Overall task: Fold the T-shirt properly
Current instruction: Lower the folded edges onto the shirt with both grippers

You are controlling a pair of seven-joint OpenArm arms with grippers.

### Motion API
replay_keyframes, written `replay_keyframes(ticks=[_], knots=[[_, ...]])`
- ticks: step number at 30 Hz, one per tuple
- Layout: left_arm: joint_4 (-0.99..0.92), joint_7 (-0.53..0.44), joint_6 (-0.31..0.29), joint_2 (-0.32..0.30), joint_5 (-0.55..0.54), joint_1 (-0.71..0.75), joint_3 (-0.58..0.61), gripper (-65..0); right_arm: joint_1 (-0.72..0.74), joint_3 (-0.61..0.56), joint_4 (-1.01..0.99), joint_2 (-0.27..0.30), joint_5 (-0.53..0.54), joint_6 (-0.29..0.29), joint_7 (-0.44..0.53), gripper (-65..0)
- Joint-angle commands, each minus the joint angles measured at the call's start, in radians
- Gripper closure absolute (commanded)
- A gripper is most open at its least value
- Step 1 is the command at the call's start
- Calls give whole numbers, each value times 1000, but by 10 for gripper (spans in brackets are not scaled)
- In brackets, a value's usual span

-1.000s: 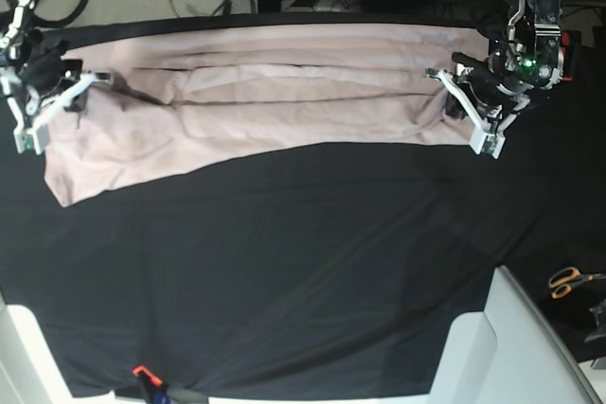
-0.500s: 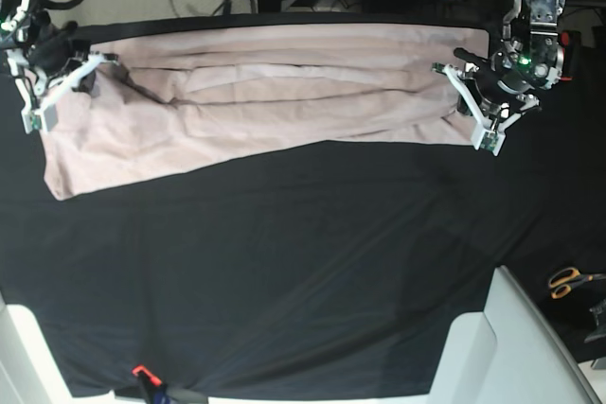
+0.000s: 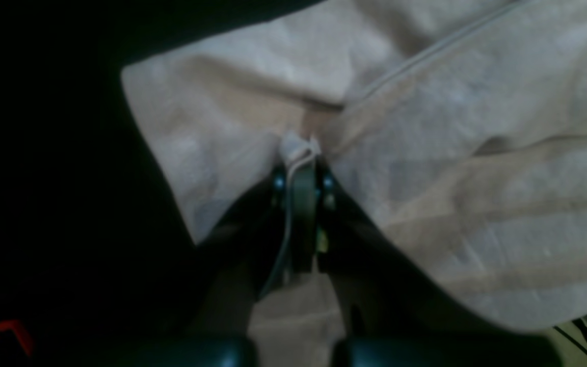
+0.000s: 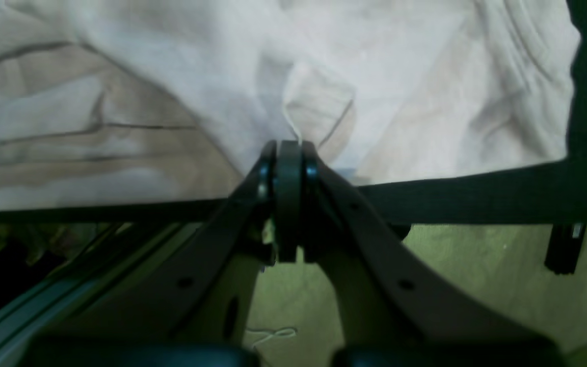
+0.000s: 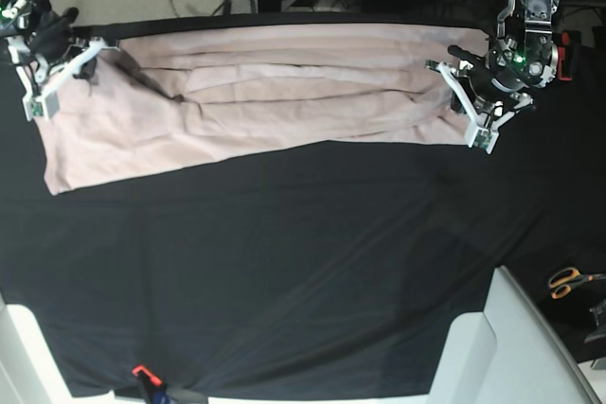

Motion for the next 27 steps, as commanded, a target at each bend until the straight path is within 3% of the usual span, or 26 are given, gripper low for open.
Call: replay_keyframes(ticks=[1, 18, 27], knots=[[18, -12, 1, -12, -5, -4, -9, 0, -9, 8, 17, 9, 2, 1, 15, 0], [20, -13, 1, -10, -5, -7, -14, 0, 94, -5, -64, -13, -1, 1, 15, 0], [20, -13, 1, -10, -2, -4, -14, 0, 211, -69, -105, 30, -1, 2, -22, -3]])
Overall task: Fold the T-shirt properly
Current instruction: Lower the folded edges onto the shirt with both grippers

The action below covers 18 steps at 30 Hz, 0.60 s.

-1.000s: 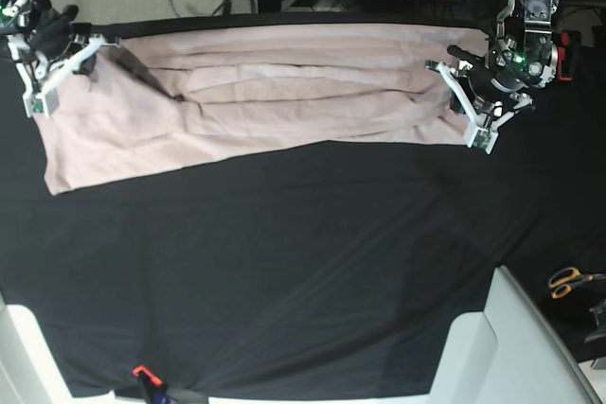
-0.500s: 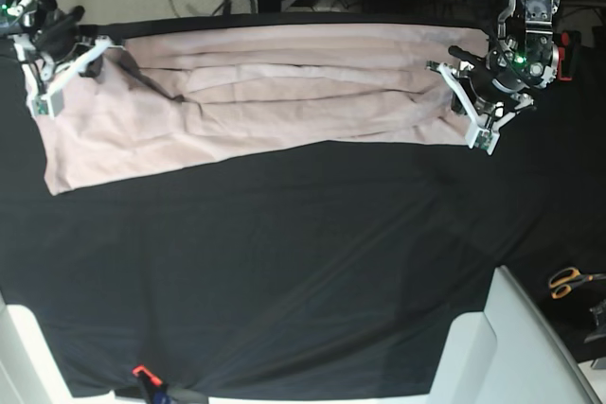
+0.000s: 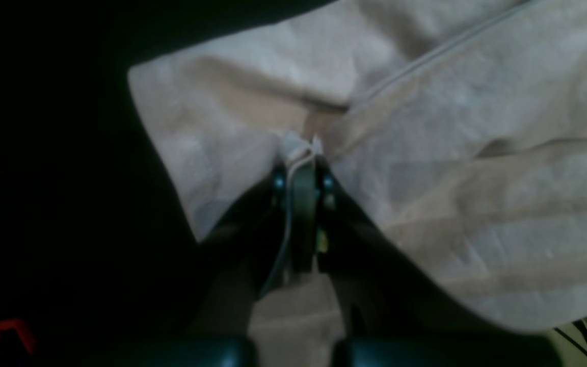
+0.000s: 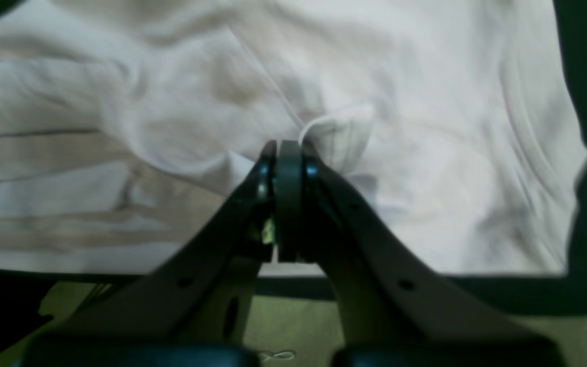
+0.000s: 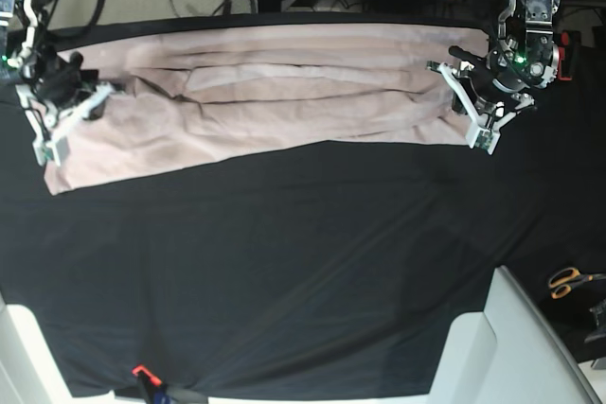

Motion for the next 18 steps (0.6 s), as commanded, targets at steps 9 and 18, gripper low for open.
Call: replay_keyframes(ticks=[9, 18], knots=[[-8, -94, 3, 3, 2, -7, -7, 0, 81, 1, -126, 7, 5, 7, 6, -89], [-2, -131, 106, -2, 4, -55, -7, 0, 73, 10, -48, 5, 11, 10, 14, -381]])
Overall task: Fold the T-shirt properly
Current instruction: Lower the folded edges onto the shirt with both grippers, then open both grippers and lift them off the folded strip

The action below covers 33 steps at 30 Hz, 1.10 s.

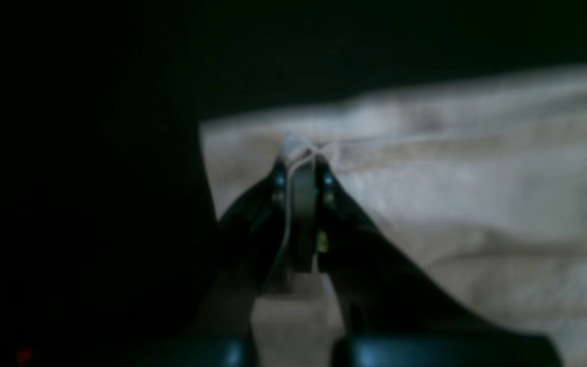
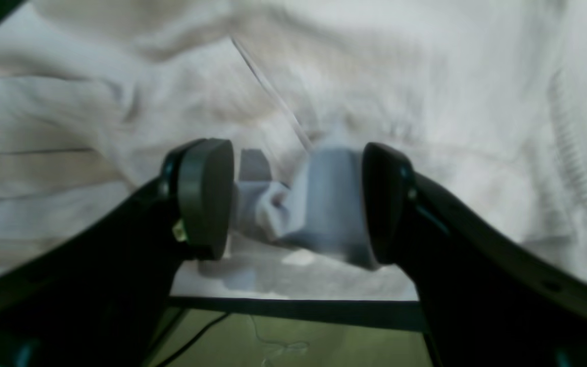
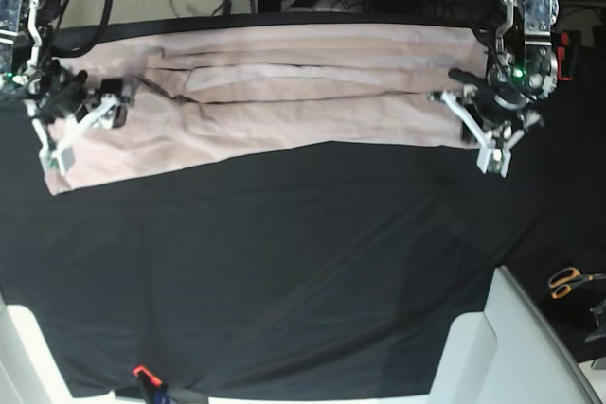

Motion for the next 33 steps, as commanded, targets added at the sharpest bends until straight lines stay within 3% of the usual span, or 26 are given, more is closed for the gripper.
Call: replay_keyframes(ticks=[1, 18, 25, 33], knots=[[22, -10, 1, -12, -2, -1, -5, 0, 10, 7, 42, 12, 11, 6, 17, -381], [73, -7, 1, -17, 0, -56, 5, 0, 16, -2, 101, 11, 11, 5, 9, -381], [134, -4, -2, -18, 0, 14, 7, 0, 17, -2, 101, 11, 11, 5, 9, -383], [128, -10, -2, -77, 0, 66, 32, 0, 19, -2, 101, 6, 11, 5, 9, -383]])
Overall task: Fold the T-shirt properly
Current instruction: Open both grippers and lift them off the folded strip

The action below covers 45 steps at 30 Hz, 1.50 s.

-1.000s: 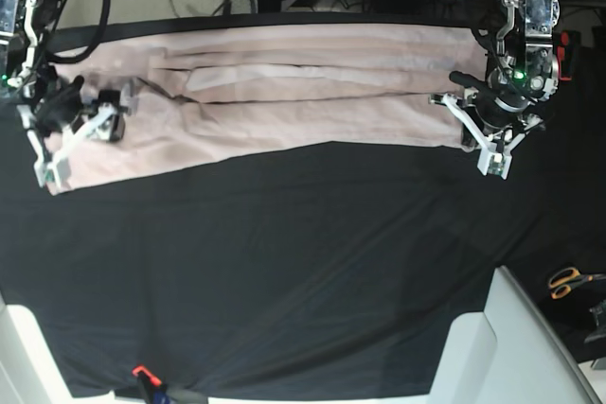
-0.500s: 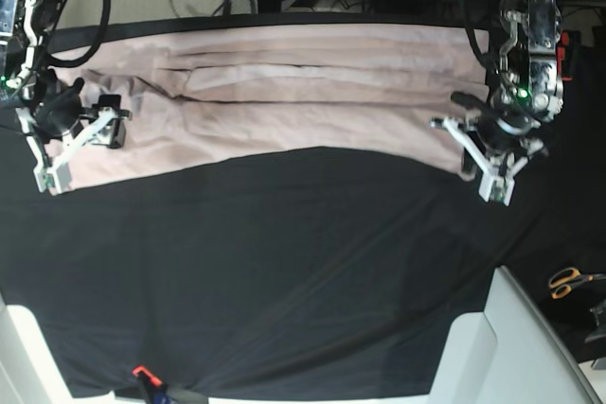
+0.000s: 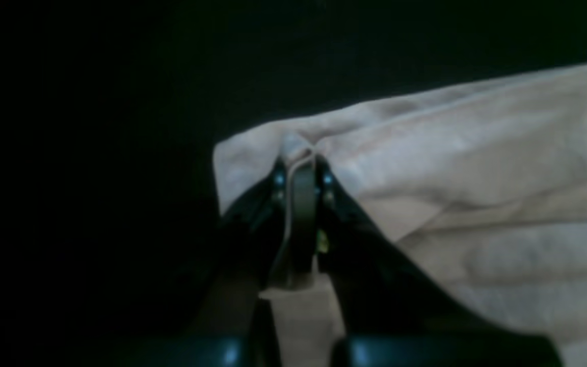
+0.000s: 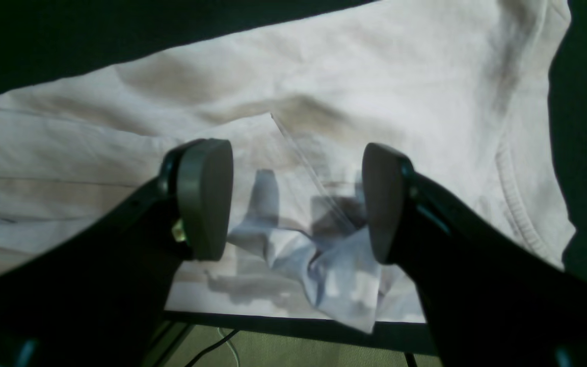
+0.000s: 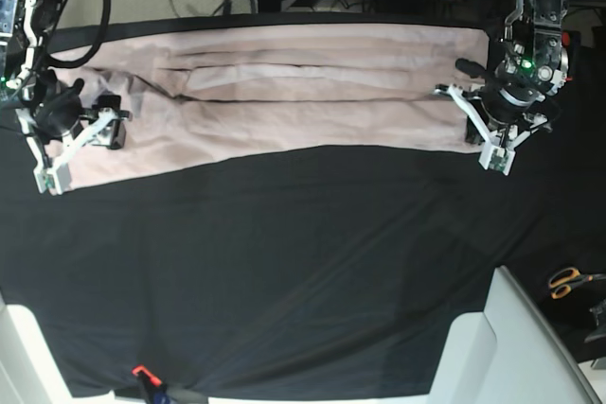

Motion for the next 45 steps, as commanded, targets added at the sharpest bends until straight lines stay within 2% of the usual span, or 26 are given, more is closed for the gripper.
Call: replay_keyframes(ticks=[1, 3, 6, 15, 22, 26, 30, 35, 37, 40, 45], knots=[[15, -16, 5, -22, -3, -2, 16, 0, 11, 1, 21, -1, 7, 1, 13, -383], [18, -16, 5, -48, -3, 2, 59, 0, 10, 1, 21, -8, 7, 1, 11, -383], [27, -16, 5, -51, -3, 15, 81, 0, 5, 1, 21, -9, 7, 1, 11, -383], [24, -13, 5, -54, -3, 26, 78, 0, 2, 1, 21, -9, 7, 1, 10, -383], [29, -16, 5, -85, -3, 28, 85, 0, 3, 1, 21, -11, 7, -5, 10, -383], [44, -17, 2, -105, -3, 48, 85, -137, 10, 1, 16, -11, 7, -5, 10, -383], [96, -17, -72, -139, -4, 84, 81, -145, 20, 1, 16, -11, 7, -5, 10, -383], [155, -19, -89, -197, -13, 147, 85, -142, 48, 1, 15, -11, 7, -7, -30, -383], [192, -19, -153, -203, -15, 172, 75, -107, 57, 1, 15, -11, 7, -7, -36, -383], [250, -19, -239, -189, -16, 207, 18, 0, 60, 1, 15, -11, 7, -7, -36, -383], [288, -14, -241, -21, -16, 186, -172, 0, 59, 1, 15, -11, 7, -7, -36, -383]])
